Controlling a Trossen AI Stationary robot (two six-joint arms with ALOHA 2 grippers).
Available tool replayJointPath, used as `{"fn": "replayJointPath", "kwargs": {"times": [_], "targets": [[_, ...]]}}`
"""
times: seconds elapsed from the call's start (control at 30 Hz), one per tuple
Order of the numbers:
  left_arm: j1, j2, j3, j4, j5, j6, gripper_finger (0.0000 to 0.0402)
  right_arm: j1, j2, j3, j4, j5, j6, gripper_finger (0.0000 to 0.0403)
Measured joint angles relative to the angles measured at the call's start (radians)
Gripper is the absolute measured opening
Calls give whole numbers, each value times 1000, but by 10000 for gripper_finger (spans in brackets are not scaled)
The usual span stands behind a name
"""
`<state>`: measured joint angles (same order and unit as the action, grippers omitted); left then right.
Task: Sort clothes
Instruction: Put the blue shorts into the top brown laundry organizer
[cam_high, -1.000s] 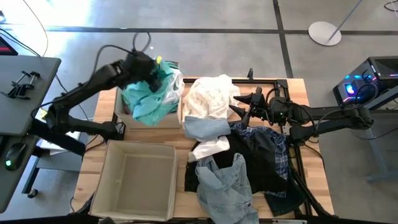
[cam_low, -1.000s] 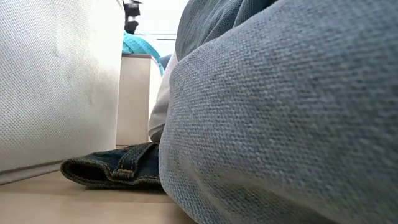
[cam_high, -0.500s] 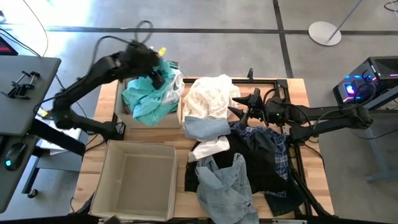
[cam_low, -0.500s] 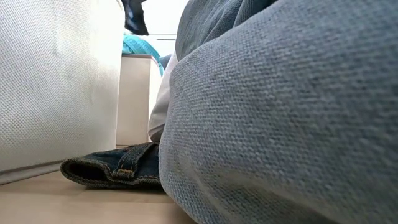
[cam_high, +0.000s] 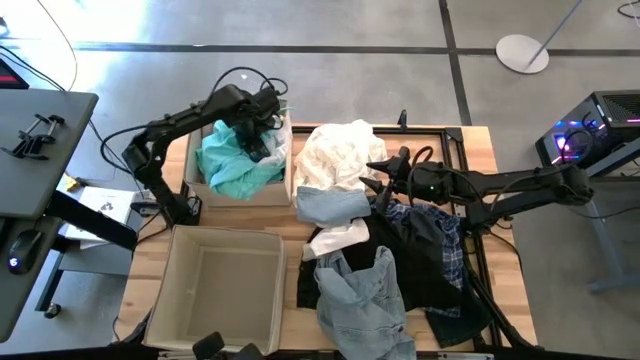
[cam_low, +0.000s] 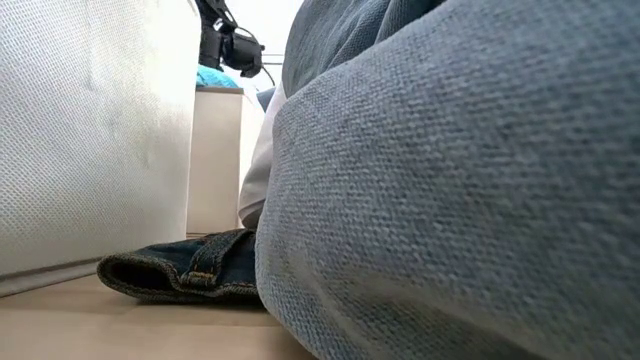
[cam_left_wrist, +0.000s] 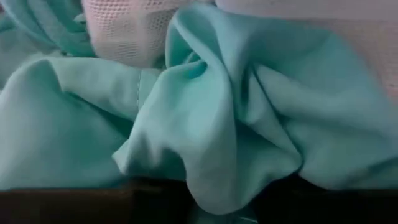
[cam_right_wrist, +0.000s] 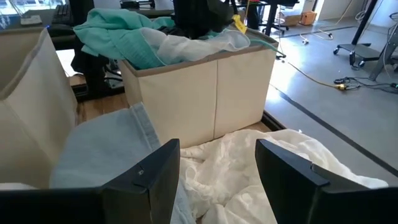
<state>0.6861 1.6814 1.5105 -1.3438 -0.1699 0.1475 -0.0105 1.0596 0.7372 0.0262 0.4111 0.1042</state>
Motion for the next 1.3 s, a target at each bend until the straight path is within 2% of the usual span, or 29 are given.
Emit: {"fn": "replayJointPath", "kwargs": {"times": [0.17, 0.33, 0.5, 0.6, 0.73, 0.87, 0.93, 1.0, 1.1, 1.23, 1.3], "targets": [[-6, -31, -2, 5, 40, 46, 120, 3, -1, 0, 0, 4, -6, 199], [-22, -199, -2, 5, 61, 51, 119, 32, -1, 0, 1, 5, -27, 199], [-21, -354, -2, 6, 85, -71, 119, 51, -1, 0, 44, 5, -67, 199], [-37, -410, -15, -8, 147, -107, 119, 58, -2, 0, 70, 5, -87, 199], [-103, -481, -87, 42, 220, -71, 119, 59, -2, 0, 69, 5, -107, 199], [-146, -510, -190, 118, 422, -39, 111, 59, -2, 0, 75, 5, -112, 199], [-162, -512, -248, 166, 479, -21, 99, 59, -1, 0, 75, 5, -113, 199], [-166, -510, -311, 228, 470, -13, 83, 59, 0, 0, 74, 5, -120, 199], [-139, -486, -389, 297, 384, -13, 57, 57, 0, 0, 75, 5, -137, 199], [-87, -451, -436, 312, 268, -33, 24, 57, 0, 0, 75, 5, -134, 199], [-54, -441, -451, 323, 267, -33, 9, 57, 0, 0, 74, 5, -131, 199]]}}
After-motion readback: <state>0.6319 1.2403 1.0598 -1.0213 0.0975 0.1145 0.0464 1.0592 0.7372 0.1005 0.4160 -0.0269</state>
